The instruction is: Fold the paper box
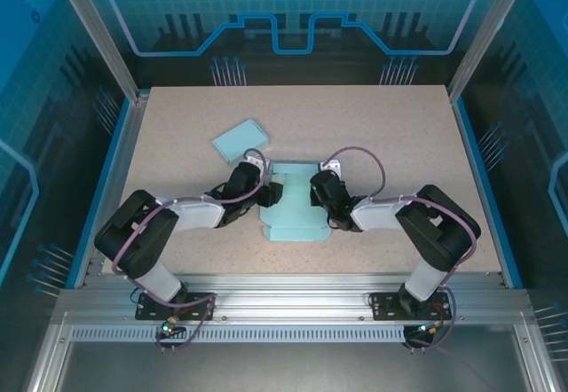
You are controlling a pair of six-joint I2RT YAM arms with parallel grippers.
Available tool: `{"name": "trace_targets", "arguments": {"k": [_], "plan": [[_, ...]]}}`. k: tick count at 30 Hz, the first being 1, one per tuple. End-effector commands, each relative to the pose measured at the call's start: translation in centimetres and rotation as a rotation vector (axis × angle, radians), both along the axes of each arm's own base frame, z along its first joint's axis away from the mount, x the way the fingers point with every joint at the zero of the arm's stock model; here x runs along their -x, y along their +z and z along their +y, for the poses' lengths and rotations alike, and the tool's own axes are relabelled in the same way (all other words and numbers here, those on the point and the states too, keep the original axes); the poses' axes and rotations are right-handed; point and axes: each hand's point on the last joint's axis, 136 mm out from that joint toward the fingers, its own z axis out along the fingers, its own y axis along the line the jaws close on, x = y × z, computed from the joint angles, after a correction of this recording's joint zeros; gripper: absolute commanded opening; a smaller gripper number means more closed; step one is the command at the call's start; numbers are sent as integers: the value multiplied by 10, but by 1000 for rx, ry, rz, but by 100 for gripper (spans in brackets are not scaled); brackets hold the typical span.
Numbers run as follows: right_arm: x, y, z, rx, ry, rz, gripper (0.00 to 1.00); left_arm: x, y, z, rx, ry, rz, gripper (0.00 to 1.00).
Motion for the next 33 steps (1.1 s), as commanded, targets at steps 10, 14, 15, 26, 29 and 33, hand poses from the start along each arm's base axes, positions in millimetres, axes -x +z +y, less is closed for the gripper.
{"name": "trace_targets", "arguments": {"k": [10,14,15,26,29,33], "plan": [[14,-12,14,7,79,47,0,-36,9,5,-120,151,-110,23],[13,-12,15,11,76,52,0,-35,9,0,-160,173,-121,10],[14,-12,15,14,75,55,0,-34,9,-2,-160,174,-119,8],[6,-13,-3,189,17,83,7,2,24,-13,3,162,-40,0],[5,-13,-4,211,15,78,10,12,28,-15,20,138,-3,0],[4,-9,-10,247,0,68,12,20,28,-14,14,122,35,0]]}}
